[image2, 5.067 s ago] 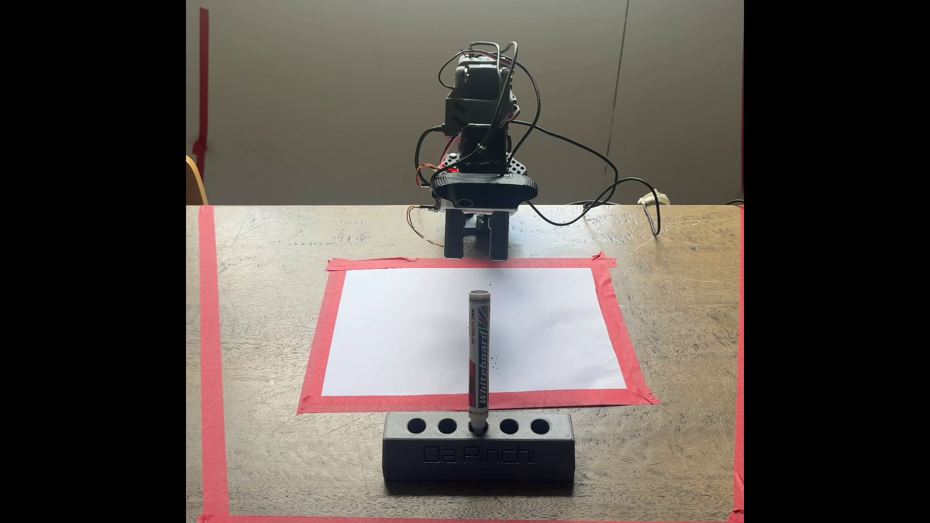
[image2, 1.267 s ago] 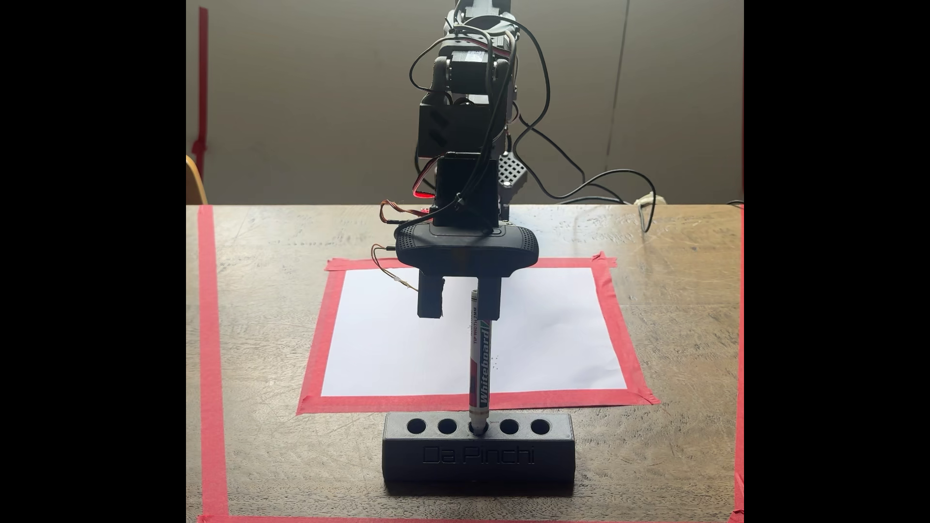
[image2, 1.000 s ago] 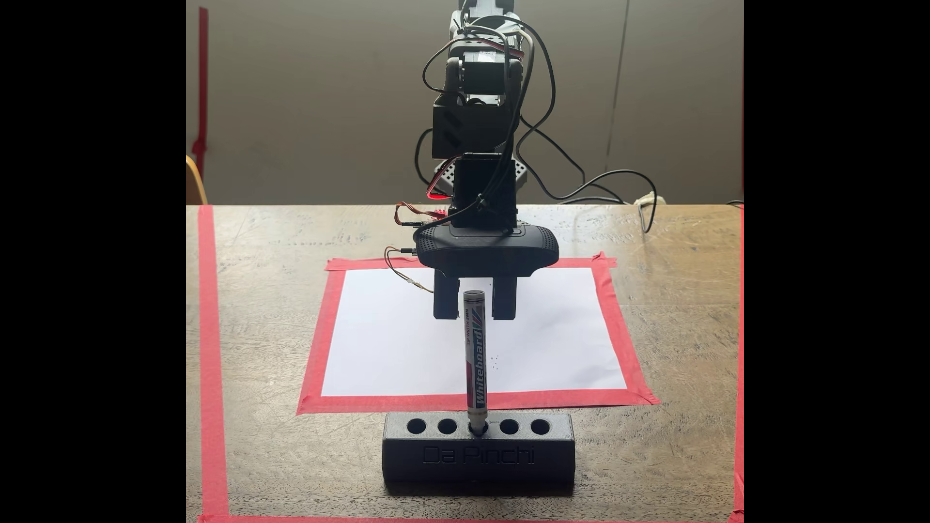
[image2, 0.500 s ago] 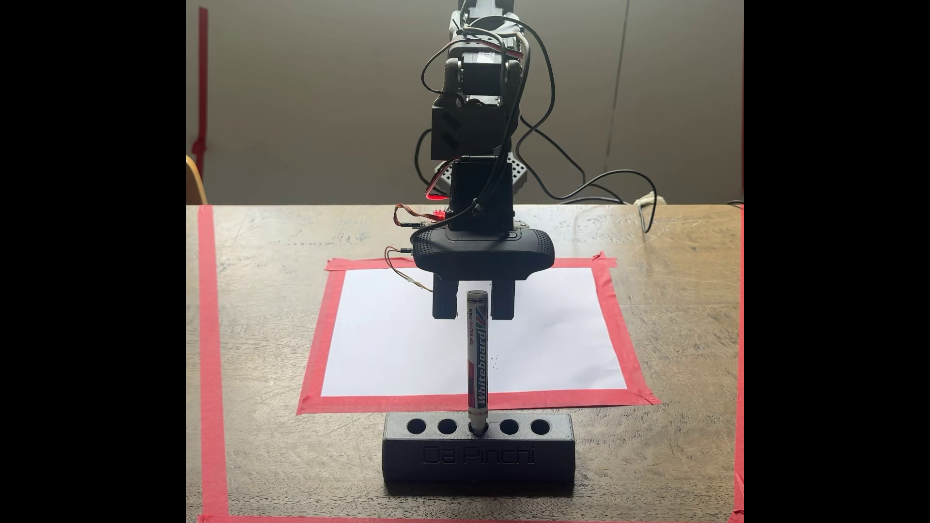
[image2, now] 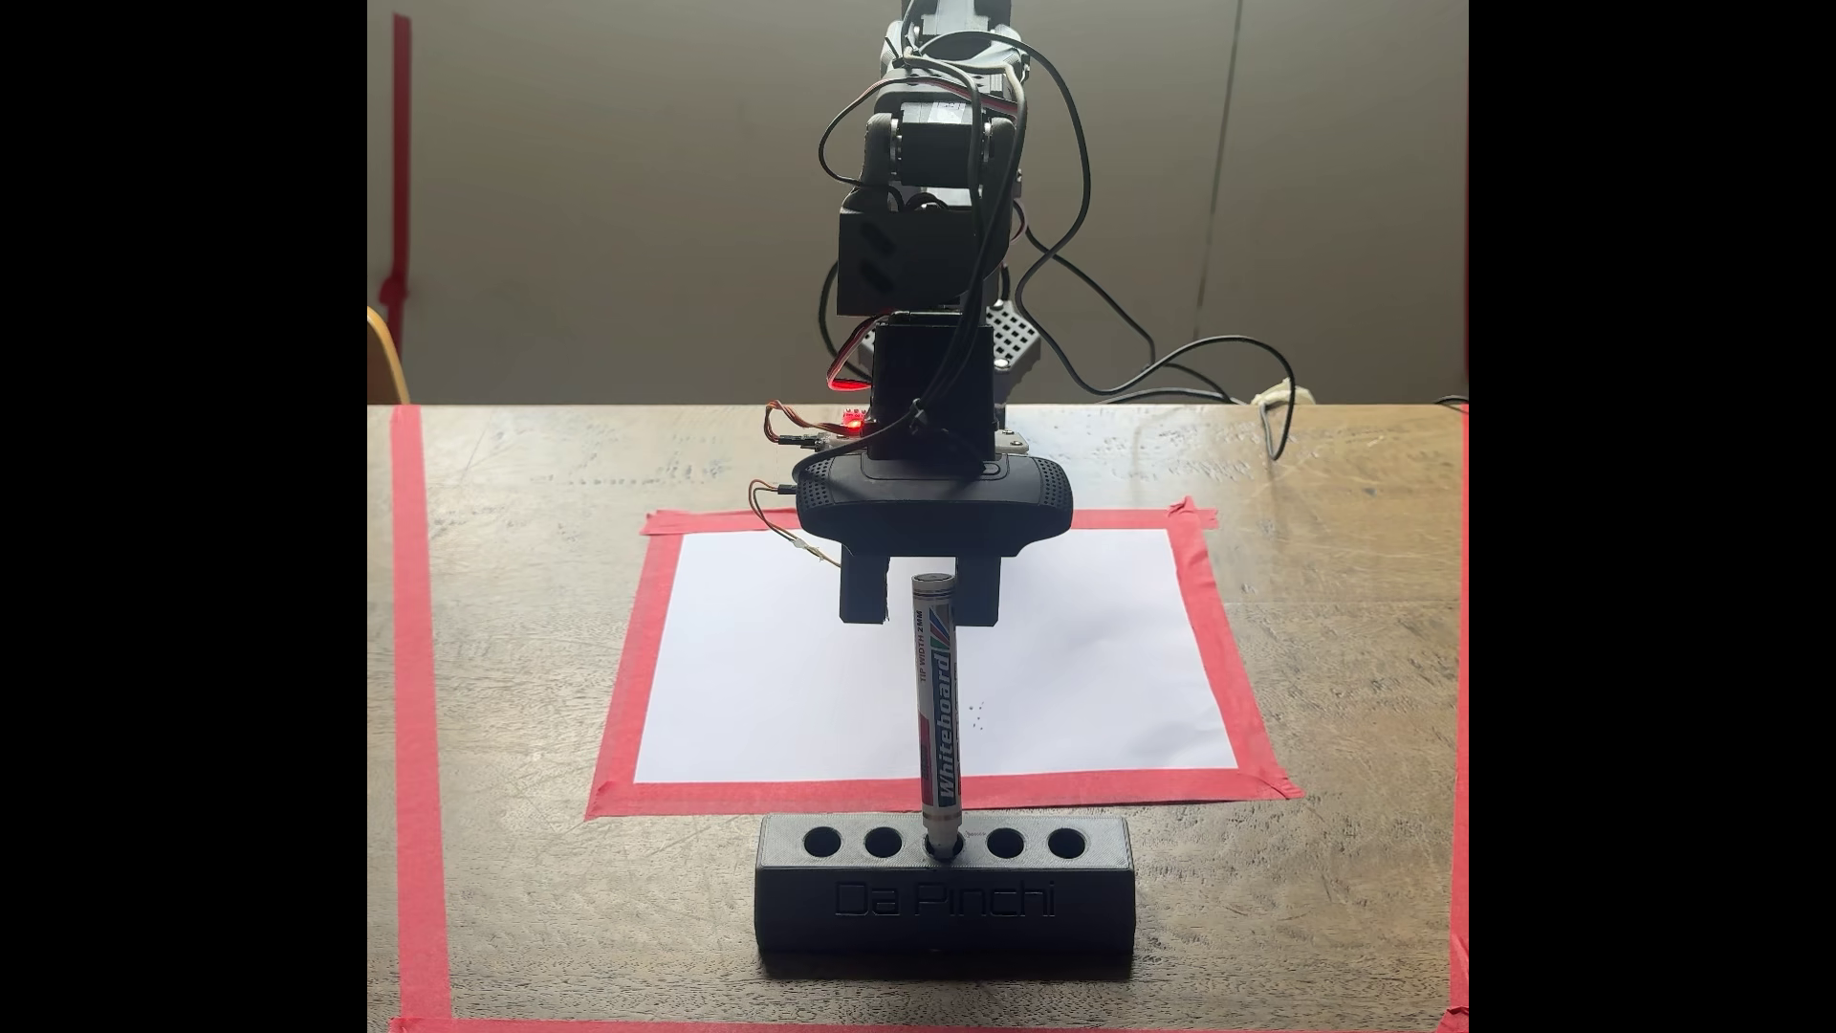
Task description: Pick up a pen
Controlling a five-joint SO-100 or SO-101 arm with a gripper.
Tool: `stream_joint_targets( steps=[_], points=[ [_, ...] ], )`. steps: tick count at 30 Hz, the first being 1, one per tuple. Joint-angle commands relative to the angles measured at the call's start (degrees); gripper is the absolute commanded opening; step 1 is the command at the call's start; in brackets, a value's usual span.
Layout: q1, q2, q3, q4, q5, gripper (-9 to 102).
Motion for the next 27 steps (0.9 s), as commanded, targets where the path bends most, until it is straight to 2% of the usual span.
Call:
stream_joint_targets(
  steps=[1, 27],
  points=[
    [0.09, 2.11, -3.43, 0.09, 0.09, 102],
    [-0.35, 1.93, -3.34, 0.18, 0.00, 100]
  ],
)
